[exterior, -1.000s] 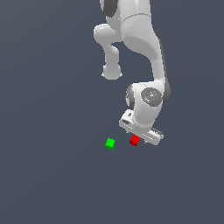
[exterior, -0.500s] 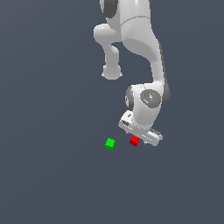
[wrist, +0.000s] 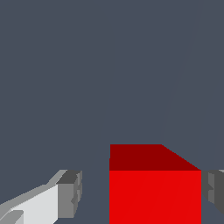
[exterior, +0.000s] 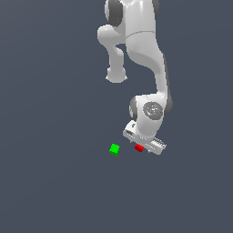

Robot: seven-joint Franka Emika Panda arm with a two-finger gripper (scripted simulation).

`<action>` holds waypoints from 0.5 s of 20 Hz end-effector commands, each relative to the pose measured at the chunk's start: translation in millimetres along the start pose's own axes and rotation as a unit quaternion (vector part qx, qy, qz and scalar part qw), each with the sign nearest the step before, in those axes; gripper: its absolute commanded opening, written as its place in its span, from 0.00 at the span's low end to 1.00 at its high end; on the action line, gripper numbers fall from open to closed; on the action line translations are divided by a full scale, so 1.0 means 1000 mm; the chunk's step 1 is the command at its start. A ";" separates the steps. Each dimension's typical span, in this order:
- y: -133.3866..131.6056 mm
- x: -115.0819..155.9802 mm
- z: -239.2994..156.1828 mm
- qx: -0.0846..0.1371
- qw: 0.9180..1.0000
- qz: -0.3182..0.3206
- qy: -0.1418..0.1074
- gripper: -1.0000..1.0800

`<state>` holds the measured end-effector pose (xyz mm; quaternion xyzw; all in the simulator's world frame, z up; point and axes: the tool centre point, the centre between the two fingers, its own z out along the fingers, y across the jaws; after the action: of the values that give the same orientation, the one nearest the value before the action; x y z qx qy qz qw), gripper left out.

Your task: Stack the red cube on top of the green cube.

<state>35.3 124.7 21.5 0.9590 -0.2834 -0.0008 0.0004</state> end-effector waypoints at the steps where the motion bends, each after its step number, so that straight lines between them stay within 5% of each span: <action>1: -0.001 0.001 0.002 0.001 1.000 0.000 0.001 0.96; 2: -0.001 0.001 0.002 0.001 1.000 0.000 0.001 0.96; 3: -0.001 0.001 0.002 0.001 1.000 0.000 0.001 0.00; 10: -0.001 0.001 0.002 0.001 1.000 0.000 0.001 0.00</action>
<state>36.6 124.8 19.9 0.9590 -0.2834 -0.0002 0.0001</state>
